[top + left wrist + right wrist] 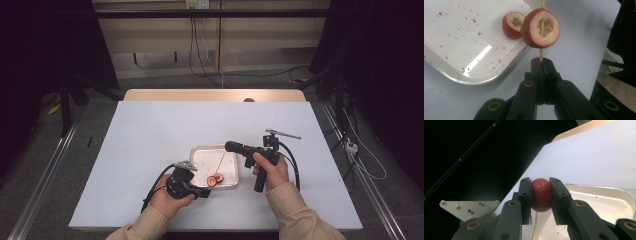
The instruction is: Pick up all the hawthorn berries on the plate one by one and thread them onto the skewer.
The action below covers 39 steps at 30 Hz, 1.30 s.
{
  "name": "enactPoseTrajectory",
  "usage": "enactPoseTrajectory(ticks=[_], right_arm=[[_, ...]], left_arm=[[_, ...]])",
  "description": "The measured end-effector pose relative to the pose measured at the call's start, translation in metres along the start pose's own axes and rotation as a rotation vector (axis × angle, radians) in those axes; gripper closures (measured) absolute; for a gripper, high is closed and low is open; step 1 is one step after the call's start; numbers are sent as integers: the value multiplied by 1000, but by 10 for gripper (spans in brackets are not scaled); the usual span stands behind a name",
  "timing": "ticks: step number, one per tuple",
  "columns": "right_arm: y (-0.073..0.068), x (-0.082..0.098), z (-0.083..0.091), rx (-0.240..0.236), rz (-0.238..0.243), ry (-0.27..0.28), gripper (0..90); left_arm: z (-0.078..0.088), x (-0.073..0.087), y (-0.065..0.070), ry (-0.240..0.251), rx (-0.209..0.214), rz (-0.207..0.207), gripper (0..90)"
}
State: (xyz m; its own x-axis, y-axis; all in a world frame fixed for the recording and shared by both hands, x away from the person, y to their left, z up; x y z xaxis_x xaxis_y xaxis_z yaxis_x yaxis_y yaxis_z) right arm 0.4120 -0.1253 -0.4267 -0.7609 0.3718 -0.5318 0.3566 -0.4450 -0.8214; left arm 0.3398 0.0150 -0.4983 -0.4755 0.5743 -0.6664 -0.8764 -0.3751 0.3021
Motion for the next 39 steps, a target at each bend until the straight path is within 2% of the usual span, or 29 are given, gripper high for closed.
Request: enactPoseTrajectory(ticks=[1,2,3,4,5,6,8,11,20,21,22,24,25,26,34,39], right_arm=[[0,1,0,3,3,-2,726],[1,1,0,1,3,-3,726],[1,1,0,-4,-1,-3,725],[1,1,-1,-5,-1,-3,725],[0,2,-1,-5,-1,-4,725],[0,2,-1,-5,-1,-3,725],[0,1,-1,-3,0,-1,724],[1,1,-1,-4,-3,2,721],[0,1,0,-9,-3,0,725],[0,1,0,-9,-3,-1,725],[0,1,1,-7,-3,-4,725],[0,1,1,-10,-2,-6,725],[0,1,0,-13,-1,-9,725],[0,2,0,-12,1,-10,725],[-1,4,-1,-21,-11,-23,725],[-1,4,-1,-20,-13,-23,725]], left_arm=[[0,0,2,1,13,-3,900],[-1,0,2,-7,-5,-9,900],[-2,0,3,-6,15,-12,900],[-2,0,3,-8,14,-12,900],[-3,0,3,-14,-5,-16,900],[-3,0,4,-10,16,-24,900],[-3,-1,5,-14,0,-28,900],[-3,-2,7,-14,9,-36,900],[-1,1,2,-16,-3,-13,900],[0,1,0,-12,-17,-3,900],[1,1,0,-7,-2,-1,900],[1,0,0,-2,0,-4,900],[1,0,0,-9,-17,-4,900],[1,0,0,-10,0,-7,900],[1,0,1,-30,-23,-26,900],[0,1,1,-31,-14,-23,900]])
Point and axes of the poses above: each handheld gripper's, and its own axes: z roughly backward along the jaws, x roughly out of its underside, y roughly to its right, the point moved 9 cm from there along -z, roughly forward along the jaws, and after that the axes turned 11 degrees about -z, right-handed, at the moved point
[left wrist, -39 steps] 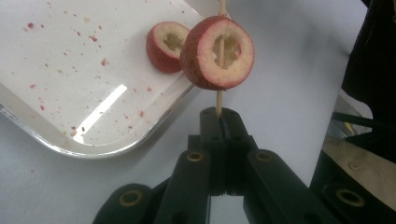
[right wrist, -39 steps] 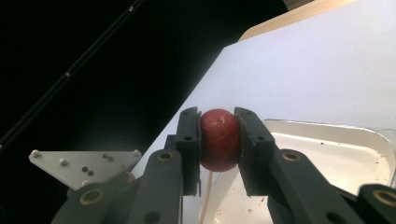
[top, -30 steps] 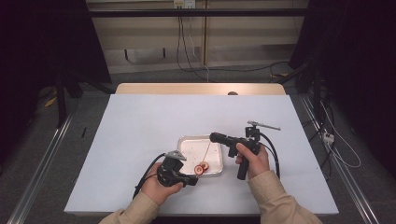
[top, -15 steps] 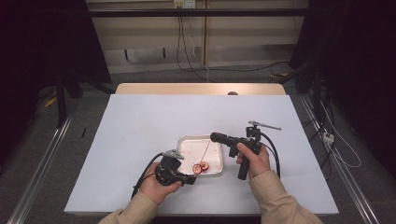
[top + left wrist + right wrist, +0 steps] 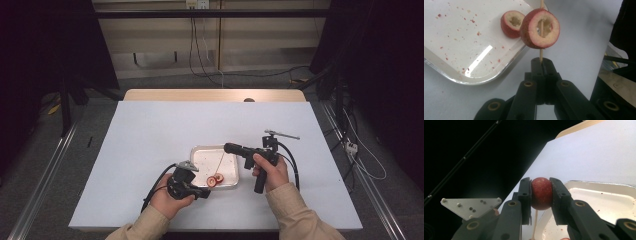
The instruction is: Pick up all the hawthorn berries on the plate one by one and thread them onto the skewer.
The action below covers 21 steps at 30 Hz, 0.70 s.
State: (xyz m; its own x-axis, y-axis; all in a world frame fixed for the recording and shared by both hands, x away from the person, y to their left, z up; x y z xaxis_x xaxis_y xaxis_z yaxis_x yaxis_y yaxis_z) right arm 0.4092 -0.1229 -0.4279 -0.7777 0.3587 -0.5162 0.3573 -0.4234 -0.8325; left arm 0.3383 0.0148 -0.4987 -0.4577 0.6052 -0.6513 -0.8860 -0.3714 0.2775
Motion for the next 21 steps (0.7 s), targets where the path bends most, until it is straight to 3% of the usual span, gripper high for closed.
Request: enactPoseTrajectory(ticks=[21], right_arm=[[-2,9,-5,-7,20,-36,727]], left_arm=[[4,-6,-3,48,-30,1,900]])
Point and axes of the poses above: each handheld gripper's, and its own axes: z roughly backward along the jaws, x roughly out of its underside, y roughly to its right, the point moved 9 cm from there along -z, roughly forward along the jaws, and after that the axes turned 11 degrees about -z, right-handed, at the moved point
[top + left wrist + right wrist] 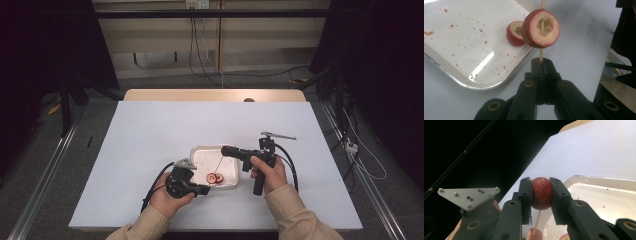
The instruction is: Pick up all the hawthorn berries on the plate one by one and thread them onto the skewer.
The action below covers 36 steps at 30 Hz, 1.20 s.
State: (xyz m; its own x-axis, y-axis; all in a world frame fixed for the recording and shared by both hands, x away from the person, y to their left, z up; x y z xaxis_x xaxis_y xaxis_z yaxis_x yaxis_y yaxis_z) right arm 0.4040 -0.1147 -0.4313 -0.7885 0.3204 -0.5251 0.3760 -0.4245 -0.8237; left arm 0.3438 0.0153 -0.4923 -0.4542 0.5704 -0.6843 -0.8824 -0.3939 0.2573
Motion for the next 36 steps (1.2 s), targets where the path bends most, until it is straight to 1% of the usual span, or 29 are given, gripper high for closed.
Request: enactPoseTrajectory(ticks=[1,2,5,7,10,11,13,14,15,16,17,18,19,22,27,28,30,31,32,33,36], right_arm=[[0,0,0,-4,2,2,727],[-1,0,0,-4,1,4,727],[-1,2,-1,-3,11,-3,728],[-1,2,-1,1,13,0,728],[0,0,-1,7,12,15,726],[0,0,-1,9,9,20,718],[1,0,-2,14,9,43,639],[2,0,-3,23,7,43,628],[2,1,-3,31,7,48,629],[2,1,-4,29,7,53,653],[2,2,-4,30,8,54,656],[3,2,-4,39,8,59,673],[2,2,-5,28,9,54,705],[3,3,-5,39,14,51,720],[4,4,-6,50,21,56,726],[4,3,-6,44,23,61,727],[6,4,-5,55,22,66,728],[6,4,-4,51,18,68,728],[7,4,-4,50,12,74,728],[9,4,-3,57,15,75,728],[8,5,-3,56,19,72,728]], left_arm=[[-1,0,0,2,1,0,900],[-2,0,1,3,13,-2,900],[-3,0,1,-6,1,-11,900],[-2,-1,0,2,-8,-10,900],[-1,-3,1,10,1,-9,900],[-1,-3,2,16,0,-6,900],[-1,-4,4,20,9,-11,900],[-1,-5,5,21,12,-11,900],[-2,-4,5,20,12,-11,900],[-2,-4,5,20,10,-8,900],[-2,-3,5,15,13,-9,900],[-2,-3,5,11,7,-5,900],[-2,-2,4,6,3,-8,900],[-3,-2,5,4,7,-9,900],[-2,-3,3,7,-13,-8,900],[-2,-3,3,9,-17,-7,900],[-1,-3,2,10,-23,-3,900],[0,-3,1,11,-41,-5,900],[1,-3,0,7,-41,-7,900],[0,-3,1,12,-35,-6,900],[-1,-3,1,14,-34,0,900]])
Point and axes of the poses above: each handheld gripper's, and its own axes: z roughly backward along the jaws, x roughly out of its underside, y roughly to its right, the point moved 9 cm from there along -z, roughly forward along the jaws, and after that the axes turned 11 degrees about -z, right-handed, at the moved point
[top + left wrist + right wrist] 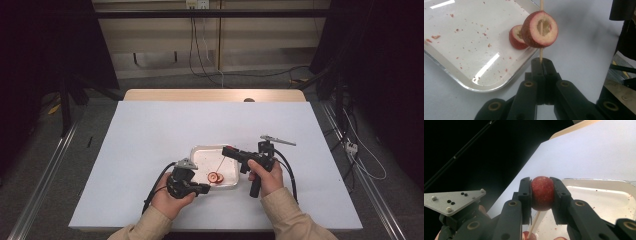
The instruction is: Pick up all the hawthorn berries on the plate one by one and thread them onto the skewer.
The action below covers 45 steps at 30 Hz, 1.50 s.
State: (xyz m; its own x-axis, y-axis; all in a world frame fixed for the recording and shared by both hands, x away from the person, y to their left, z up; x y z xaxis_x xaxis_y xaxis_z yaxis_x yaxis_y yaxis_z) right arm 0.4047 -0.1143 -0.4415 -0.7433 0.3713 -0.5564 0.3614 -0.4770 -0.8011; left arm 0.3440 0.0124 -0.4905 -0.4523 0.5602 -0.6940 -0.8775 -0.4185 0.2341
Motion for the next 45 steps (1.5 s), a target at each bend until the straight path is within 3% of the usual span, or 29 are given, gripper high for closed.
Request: enactPoseTrajectory(ticks=[9,10,12,17,20,21,23,26,29,31,33,35,39,45], right_arm=[[-3,3,0,-1,29,-9,730],[-3,3,1,0,30,-8,730],[-3,3,1,-5,30,-9,730],[-3,3,1,5,41,-7,730],[0,0,2,-10,-24,-3,729],[0,-1,3,-15,-34,-13,726],[-2,-3,2,-24,-33,-14,719],[-3,-4,0,-15,-27,-1,657],[1,-6,0,6,-42,12,531],[1,-6,0,4,-46,13,635],[0,-7,0,0,-49,26,635],[-2,-6,0,-15,-44,17,719],[-1,-5,0,-3,-53,1,724],[1,-5,0,-23,-82,-33,727]], left_arm=[[-2,1,-1,-4,3,11,900],[-1,1,-2,-7,-12,11,900],[-2,1,-2,-5,6,13,900],[-1,0,0,-12,5,7,900],[1,-4,3,6,25,-7,900],[0,-5,4,4,11,-12,900],[0,-6,6,14,27,-13,900],[3,-6,3,30,32,3,900],[5,-6,3,40,34,9,900],[4,-5,4,34,28,11,900],[3,-5,4,34,30,15,900],[2,-4,4,31,38,14,900],[2,-3,6,21,40,6,900],[4,-4,9,18,38,-21,900]])
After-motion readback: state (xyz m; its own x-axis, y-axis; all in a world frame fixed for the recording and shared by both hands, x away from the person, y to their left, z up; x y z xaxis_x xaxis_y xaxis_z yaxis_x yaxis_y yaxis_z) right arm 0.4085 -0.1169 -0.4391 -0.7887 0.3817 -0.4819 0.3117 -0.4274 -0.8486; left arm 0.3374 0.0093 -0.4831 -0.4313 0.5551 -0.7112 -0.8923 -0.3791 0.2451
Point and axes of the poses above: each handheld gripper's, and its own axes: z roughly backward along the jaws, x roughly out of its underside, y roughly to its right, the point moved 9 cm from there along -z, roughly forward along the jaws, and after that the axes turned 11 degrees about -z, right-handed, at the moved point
